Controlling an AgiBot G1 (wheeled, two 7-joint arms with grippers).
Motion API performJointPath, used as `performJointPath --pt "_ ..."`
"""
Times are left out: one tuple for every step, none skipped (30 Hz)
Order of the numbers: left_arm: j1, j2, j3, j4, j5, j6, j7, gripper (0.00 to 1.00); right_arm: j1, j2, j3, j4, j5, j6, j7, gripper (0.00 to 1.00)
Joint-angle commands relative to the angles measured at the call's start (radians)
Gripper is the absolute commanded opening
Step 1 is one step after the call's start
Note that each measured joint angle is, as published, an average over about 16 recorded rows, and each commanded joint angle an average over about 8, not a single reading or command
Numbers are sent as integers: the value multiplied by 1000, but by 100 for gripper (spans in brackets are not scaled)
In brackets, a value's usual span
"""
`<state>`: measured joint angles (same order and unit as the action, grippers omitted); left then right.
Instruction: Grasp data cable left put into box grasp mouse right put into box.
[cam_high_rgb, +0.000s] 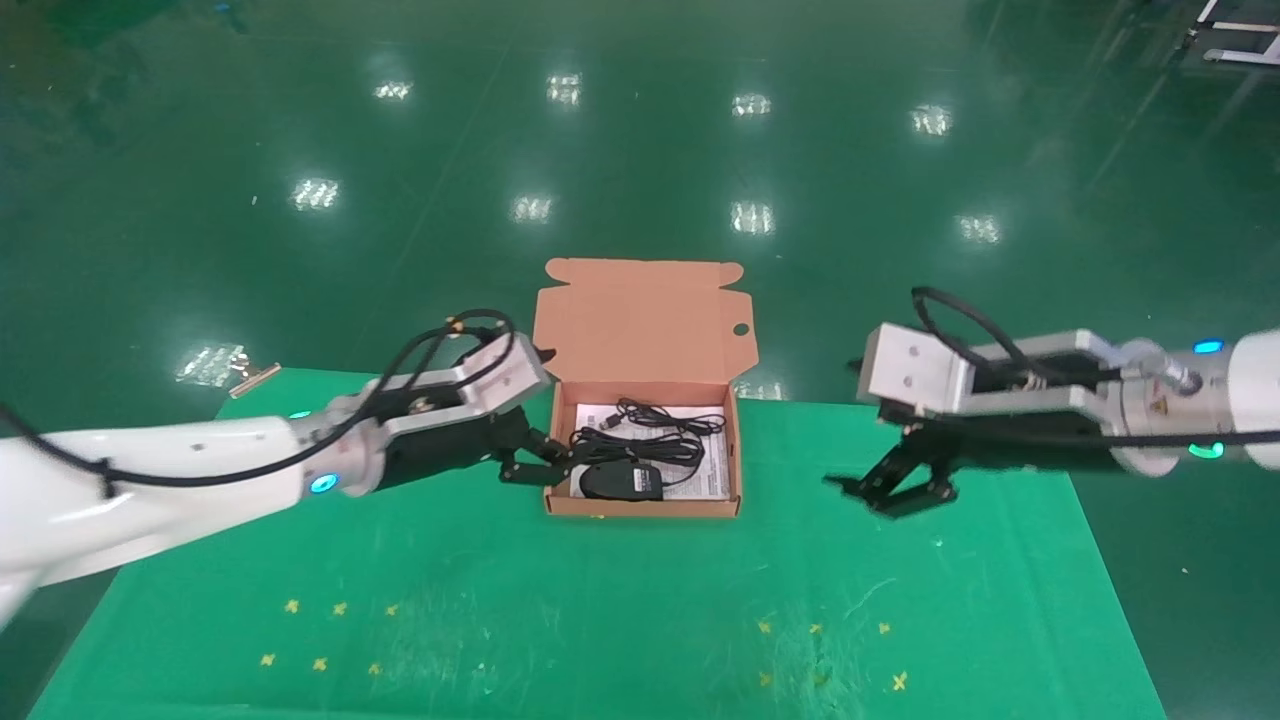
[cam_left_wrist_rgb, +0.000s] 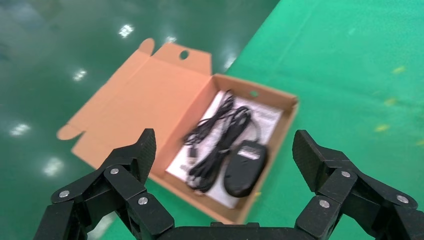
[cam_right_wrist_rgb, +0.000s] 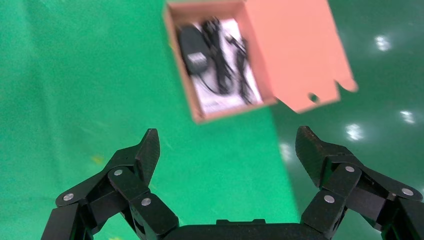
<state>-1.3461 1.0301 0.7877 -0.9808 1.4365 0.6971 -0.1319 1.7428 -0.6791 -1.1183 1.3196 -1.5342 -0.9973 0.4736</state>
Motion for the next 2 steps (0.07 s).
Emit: performJointPath --pt "26 -40 -48 -29 -67 75 -5 100 -62 6 78 -3 75 -46 -27 100" --pt "29 -45 -55 -33 -76 86 -6 100 -71 7 89 -4 86 -53 -30 100"
